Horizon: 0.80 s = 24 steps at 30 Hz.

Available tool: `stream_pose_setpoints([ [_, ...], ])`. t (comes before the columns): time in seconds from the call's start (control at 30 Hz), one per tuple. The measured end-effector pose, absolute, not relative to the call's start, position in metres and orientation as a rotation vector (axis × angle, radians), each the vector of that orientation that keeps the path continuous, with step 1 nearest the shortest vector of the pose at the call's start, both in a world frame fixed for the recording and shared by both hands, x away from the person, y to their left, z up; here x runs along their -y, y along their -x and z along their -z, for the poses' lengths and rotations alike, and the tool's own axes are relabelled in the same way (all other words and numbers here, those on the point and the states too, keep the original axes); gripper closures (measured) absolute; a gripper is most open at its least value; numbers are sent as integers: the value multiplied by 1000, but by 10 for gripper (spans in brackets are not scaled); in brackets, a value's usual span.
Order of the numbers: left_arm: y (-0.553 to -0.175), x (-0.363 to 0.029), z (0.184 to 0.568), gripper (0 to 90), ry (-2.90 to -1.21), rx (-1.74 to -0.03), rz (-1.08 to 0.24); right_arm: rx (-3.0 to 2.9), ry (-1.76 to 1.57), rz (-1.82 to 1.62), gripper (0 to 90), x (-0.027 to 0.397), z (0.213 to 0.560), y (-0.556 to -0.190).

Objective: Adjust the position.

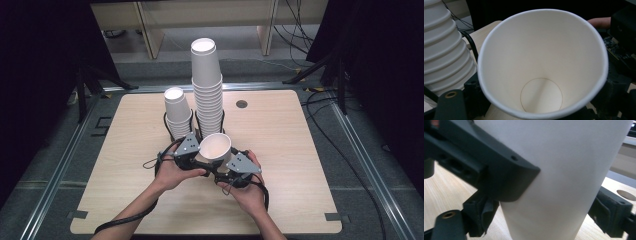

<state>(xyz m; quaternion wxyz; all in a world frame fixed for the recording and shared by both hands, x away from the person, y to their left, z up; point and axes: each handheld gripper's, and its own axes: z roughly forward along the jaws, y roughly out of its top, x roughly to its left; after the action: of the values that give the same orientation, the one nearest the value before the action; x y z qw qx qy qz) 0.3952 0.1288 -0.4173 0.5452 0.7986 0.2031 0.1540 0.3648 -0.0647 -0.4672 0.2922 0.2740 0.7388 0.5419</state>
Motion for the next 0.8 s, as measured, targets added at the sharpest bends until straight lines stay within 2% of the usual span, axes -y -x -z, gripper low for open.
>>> stream_pose_setpoints([
  [0.53, -393, -126, 412, 100, -1863, -509, -331, -1984, -759, -1451, 220, 69, 468, -366],
  [0.8, -386, -143, 397, 88, -1802, -496, -358, -1939, -849, -1439, 224, 89, 469, -374],
])
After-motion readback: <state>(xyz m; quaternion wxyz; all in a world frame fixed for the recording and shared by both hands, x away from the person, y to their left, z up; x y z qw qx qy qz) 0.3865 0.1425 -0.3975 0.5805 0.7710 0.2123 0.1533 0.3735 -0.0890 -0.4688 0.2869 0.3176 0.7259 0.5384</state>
